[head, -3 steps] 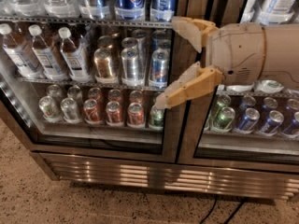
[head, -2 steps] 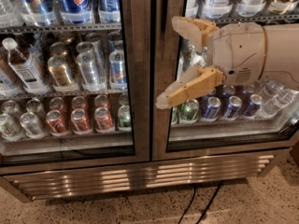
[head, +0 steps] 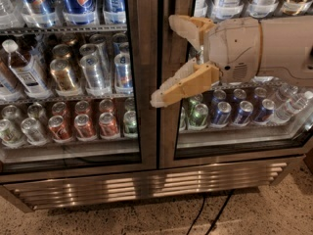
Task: Open left fridge door
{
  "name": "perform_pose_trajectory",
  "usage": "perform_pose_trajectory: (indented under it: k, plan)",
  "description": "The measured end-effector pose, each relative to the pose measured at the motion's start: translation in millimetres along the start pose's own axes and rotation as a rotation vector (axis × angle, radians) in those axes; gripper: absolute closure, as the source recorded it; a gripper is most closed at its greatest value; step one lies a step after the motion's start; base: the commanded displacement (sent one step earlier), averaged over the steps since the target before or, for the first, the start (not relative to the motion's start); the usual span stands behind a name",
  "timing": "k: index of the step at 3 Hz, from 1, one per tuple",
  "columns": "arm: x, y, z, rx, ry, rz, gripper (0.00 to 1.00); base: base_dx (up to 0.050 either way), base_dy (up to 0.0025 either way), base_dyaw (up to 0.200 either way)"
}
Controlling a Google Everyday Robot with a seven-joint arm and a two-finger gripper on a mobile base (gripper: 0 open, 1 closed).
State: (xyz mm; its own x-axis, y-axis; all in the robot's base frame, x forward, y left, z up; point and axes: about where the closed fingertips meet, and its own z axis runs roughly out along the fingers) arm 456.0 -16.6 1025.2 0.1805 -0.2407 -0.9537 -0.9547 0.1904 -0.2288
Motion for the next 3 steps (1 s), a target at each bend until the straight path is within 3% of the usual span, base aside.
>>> perform_pose_trajectory:
  k: [2, 3]
  plan:
    - [-3, -12, 24, -0.004, 0.033, 0.028, 0.00, 0.000, 0.00000, 0.000]
    - [-3, -12, 24, -0.004, 0.033, 0.028, 0.00, 0.000, 0.00001, 0.200]
